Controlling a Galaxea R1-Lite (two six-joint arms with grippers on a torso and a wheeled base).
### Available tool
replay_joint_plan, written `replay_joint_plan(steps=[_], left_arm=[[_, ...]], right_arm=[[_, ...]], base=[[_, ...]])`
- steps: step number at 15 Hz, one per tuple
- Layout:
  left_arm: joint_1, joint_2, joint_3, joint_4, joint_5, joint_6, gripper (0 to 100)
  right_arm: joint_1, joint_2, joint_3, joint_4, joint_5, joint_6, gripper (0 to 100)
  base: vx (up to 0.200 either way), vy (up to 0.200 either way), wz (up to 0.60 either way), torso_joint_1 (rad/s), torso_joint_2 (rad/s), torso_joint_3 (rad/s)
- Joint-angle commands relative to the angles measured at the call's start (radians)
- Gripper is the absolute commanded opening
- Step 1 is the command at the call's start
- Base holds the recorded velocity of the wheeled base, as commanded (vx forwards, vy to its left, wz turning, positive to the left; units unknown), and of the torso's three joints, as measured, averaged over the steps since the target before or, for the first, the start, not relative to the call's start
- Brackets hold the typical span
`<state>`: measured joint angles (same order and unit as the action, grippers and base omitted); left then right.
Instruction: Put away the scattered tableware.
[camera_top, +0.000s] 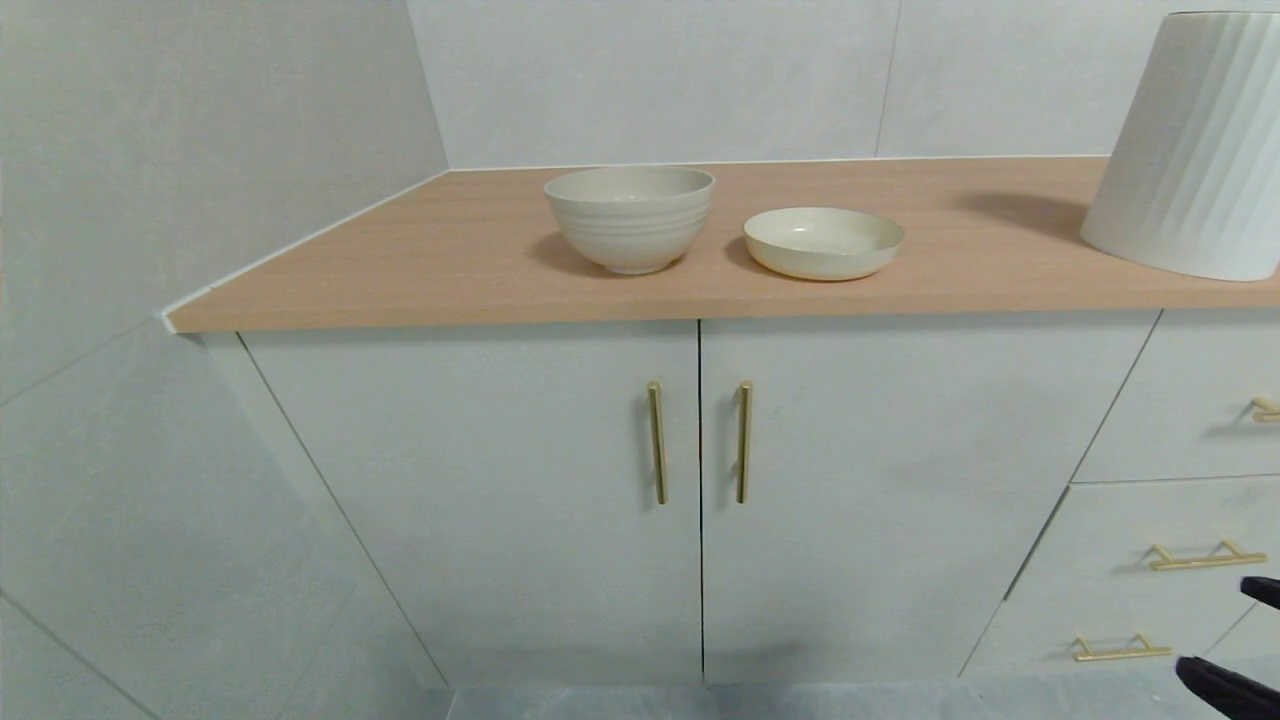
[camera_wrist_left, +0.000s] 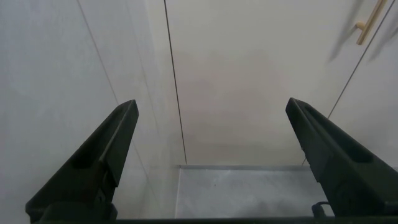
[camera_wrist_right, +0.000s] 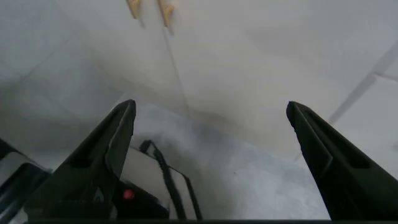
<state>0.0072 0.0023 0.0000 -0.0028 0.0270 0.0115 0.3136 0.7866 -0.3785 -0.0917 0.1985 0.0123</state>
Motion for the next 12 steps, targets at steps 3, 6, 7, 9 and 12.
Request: replay_joint_plan(steps=[3,6,7,9,12], left_arm=[[0.000,0.001,0.000,0.000,0.001,-0.007,100],[0.000,0.001,0.000,0.000,0.001,-0.005,100],[0.000,0.001,0.000,0.000,0.001,-0.004,100],[0.000,0.001,0.000,0.000,-0.001,-0.002,100],[0.000,0.001,0.000,0.000,-0.001,-0.002,100]], right_arm=[[0.168,0.465,-0.175,-0.184,-0.005,0.008,100],[0.182,0.640,-0.315,-0.214,0.002,0.008,100],[0.194,0.666,-0.339,-0.214,0.004,0.008,100],[0.236,0.789,-0.467,-0.215,0.002,0.011,100],[0.277,0.878,-0.534,-0.220,0.002,0.094,100]], base=[[0.000,0.000,0.00,0.000,0.00,0.000],[0.000,0.000,0.00,0.000,0.00,0.000],[0.000,0.000,0.00,0.000,0.00,0.000],[0.000,0.000,0.00,0.000,0.00,0.000],[0.000,0.000,0.00,0.000,0.00,0.000]])
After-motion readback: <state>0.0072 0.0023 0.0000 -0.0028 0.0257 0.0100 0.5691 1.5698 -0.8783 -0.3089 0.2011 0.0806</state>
